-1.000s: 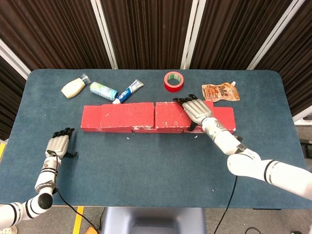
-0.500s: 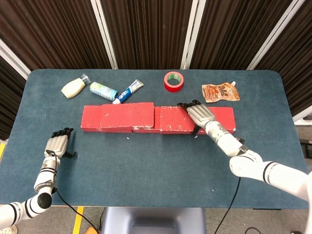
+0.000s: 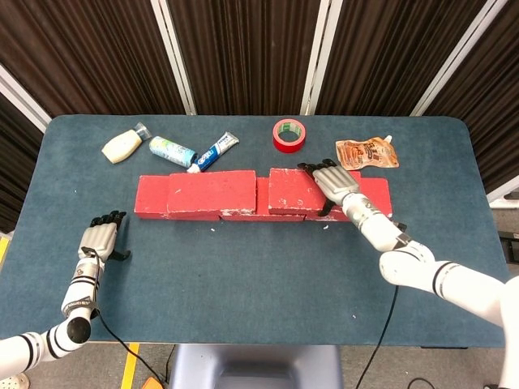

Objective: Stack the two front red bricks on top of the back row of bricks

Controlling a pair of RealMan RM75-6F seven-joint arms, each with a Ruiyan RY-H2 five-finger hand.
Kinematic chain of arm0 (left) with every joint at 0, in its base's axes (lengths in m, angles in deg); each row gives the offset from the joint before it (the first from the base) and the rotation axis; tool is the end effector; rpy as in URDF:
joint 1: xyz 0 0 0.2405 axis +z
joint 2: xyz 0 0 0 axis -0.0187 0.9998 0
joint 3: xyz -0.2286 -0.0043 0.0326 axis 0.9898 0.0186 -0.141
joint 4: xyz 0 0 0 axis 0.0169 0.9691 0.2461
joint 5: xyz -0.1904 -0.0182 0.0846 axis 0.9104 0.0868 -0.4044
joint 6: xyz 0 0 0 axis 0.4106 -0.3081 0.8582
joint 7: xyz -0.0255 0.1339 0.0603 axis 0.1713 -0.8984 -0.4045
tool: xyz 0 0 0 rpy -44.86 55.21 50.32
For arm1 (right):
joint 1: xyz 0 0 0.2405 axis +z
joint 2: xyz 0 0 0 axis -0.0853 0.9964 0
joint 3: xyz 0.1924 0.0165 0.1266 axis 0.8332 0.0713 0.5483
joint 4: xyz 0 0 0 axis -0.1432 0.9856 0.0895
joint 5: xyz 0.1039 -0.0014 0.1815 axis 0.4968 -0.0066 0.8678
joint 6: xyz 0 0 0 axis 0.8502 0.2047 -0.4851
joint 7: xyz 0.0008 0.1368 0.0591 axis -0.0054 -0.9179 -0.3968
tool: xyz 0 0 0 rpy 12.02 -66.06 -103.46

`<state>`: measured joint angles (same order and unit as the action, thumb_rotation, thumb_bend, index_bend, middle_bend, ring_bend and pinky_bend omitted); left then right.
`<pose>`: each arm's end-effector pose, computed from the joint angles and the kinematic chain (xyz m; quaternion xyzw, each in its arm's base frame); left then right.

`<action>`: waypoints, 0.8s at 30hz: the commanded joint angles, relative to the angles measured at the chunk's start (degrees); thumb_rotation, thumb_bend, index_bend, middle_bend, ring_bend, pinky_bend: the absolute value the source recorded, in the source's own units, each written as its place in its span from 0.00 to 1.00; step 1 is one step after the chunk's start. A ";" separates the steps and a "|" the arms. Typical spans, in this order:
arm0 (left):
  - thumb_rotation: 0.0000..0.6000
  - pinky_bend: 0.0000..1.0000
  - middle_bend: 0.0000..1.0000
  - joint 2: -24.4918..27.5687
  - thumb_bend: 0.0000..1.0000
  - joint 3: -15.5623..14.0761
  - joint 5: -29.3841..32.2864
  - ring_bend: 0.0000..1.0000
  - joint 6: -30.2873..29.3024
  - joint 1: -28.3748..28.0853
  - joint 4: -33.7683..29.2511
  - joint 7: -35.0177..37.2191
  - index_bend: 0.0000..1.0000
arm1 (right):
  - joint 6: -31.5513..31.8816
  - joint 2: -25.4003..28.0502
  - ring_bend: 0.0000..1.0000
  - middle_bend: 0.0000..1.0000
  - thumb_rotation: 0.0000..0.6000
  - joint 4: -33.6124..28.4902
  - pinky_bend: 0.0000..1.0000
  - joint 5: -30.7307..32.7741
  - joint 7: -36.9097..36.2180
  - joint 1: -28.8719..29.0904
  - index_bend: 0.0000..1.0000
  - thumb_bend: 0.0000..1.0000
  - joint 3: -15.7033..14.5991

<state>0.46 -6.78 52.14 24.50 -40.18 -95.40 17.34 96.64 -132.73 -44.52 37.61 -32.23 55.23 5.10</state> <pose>-0.2622 0.3423 0.0336 -0.6230 -0.5156 -0.1984 0.5538 -0.1224 -0.4360 0.0452 0.7539 -0.4401 0.2810 0.3988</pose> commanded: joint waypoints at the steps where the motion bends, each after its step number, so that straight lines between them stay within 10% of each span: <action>1: 1.00 0.04 0.00 -0.11 0.29 0.10 0.25 0.00 0.22 -0.24 0.20 -0.12 0.00 | -0.43 -0.63 0.34 0.31 1.00 0.79 0.00 0.47 -0.22 0.67 0.08 0.26 -0.08; 24: 1.00 0.04 0.00 0.91 0.29 -0.32 0.55 0.00 -0.24 0.30 -0.66 0.43 0.00 | -1.03 -3.34 0.34 0.31 1.00 3.74 0.00 2.05 -1.38 3.18 0.08 0.26 -1.08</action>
<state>1.17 -6.96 52.60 24.20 -40.09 -96.36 17.62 95.64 -136.05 -40.81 39.66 -33.59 58.39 4.03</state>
